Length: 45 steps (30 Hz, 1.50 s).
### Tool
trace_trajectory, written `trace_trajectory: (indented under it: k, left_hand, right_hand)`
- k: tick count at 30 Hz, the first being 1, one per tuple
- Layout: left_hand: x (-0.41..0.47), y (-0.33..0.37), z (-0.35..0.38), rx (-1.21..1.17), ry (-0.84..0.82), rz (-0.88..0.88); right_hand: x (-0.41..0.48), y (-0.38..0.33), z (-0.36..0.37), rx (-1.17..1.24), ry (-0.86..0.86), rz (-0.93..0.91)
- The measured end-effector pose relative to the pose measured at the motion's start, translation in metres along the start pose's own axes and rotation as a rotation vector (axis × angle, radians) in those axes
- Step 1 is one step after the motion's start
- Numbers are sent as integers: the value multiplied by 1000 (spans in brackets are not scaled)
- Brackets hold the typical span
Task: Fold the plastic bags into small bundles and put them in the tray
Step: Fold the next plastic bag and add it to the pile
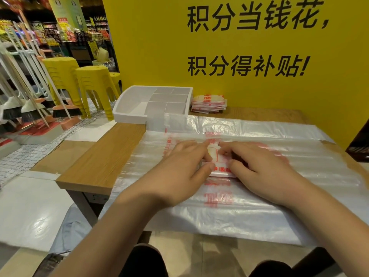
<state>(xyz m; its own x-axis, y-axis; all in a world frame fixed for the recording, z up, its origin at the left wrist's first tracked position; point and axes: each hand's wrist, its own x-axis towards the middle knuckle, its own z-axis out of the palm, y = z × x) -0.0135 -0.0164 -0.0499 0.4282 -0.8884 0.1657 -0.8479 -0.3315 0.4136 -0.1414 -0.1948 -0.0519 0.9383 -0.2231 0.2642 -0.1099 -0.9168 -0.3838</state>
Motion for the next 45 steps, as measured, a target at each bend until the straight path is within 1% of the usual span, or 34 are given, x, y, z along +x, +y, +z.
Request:
trace_trajectory:
  k: [2, 6, 10, 13, 16, 18, 21, 22, 23, 26, 27, 29, 32, 34, 39, 42, 45]
  left_hand:
    - [3, -2, -5, -24, -54, -14]
    - [12, -11, -12, 19, -139, -31]
    - [17, -18, -15, 36, -193, -69]
    - [17, -17, -15, 19, -206, -76]
    - [17, -13, -18, 21, -217, -68]
    - [14, -7, -21, 59, -174, -46]
    - [6, 4, -19, 230, 24, -43]
    - [4, 7, -14, 250, 73, -50]
    - [2, 8, -10, 227, 102, -52]
    - [0, 12, 0, 42, 151, -41]
    - [0, 13, 2, 5, 164, -51]
    - [3, 15, 5, 10, 175, -72]
    - [4, 12, 8, 38, 138, -74]
    - [4, 7, 7, 45, 71, -82]
    - [0, -1, -2, 87, -158, -127]
    - [0, -1, -9, 99, -224, -136]
    - [2, 2, -14, 84, -250, -142]
  right_hand:
    - [0, 2, 0, -26, -30, -29]
    - [2, 6, 2, -67, -173, -35]
    - [4, 10, -8, 35, -230, 29]
    - [3, 18, -15, 55, -207, 20]
    - [-1, 21, -8, 30, -100, -50]
    - [-4, 23, -5, 31, -11, -74]
    - [-5, 22, -6, 128, 143, -82]
    - [-6, 21, -7, 156, 171, -93]
    - [-6, 19, -8, 163, 185, -105]
    - [-4, 13, -4, 140, 193, -126]
    - [-3, 12, -3, 114, 176, -127]
    - [0, 13, -1, 32, 94, -114]
    - [1, 11, -2, -38, -20, -95]
    - [2, 11, -2, -22, -91, -79]
    - [2, 24, -12, 13, -240, -68]
    - [-1, 35, -22, 71, -276, -58]
    - [-1, 30, -27, 39, -282, -55]
